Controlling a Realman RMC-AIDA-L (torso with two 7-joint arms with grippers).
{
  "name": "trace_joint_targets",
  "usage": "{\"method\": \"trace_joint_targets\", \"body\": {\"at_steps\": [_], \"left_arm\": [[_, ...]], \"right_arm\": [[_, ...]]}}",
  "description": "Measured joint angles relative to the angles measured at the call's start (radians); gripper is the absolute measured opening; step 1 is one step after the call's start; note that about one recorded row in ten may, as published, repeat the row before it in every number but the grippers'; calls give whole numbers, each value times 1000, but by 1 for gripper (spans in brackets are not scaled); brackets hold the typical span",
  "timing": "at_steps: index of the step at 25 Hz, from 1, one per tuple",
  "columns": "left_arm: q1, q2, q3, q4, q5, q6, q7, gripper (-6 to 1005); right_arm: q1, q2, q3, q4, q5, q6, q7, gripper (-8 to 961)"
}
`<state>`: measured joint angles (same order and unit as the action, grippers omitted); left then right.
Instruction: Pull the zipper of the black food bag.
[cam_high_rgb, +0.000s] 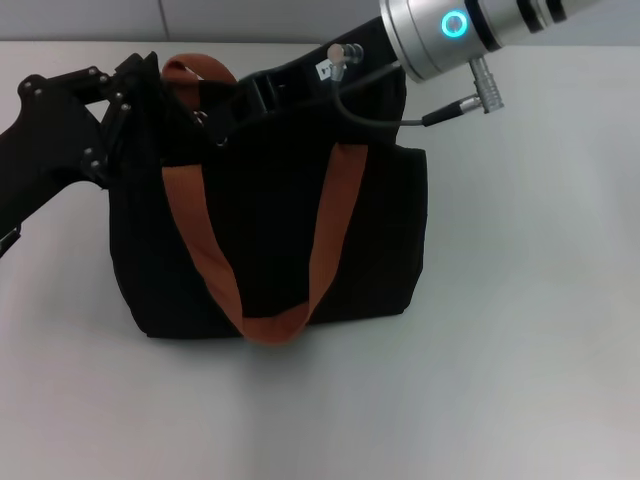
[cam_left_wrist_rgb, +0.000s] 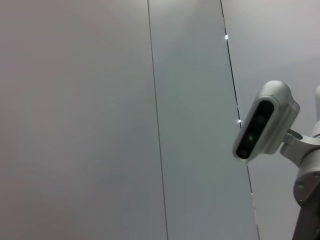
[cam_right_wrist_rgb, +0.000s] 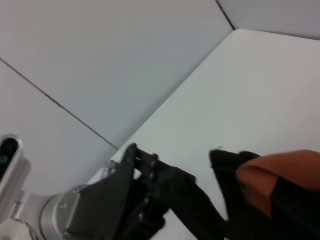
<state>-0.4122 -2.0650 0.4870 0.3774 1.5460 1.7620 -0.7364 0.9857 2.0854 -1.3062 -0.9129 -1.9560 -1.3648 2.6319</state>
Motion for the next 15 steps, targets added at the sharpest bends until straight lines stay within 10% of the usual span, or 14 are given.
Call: {"method": "trace_joint_targets", "body": {"at_steps": [15], "left_arm": [[15,4,-39,0,0,-6,0,176]], "right_arm": [[-77,1,-2,-106,-70,26,77,0]]}}
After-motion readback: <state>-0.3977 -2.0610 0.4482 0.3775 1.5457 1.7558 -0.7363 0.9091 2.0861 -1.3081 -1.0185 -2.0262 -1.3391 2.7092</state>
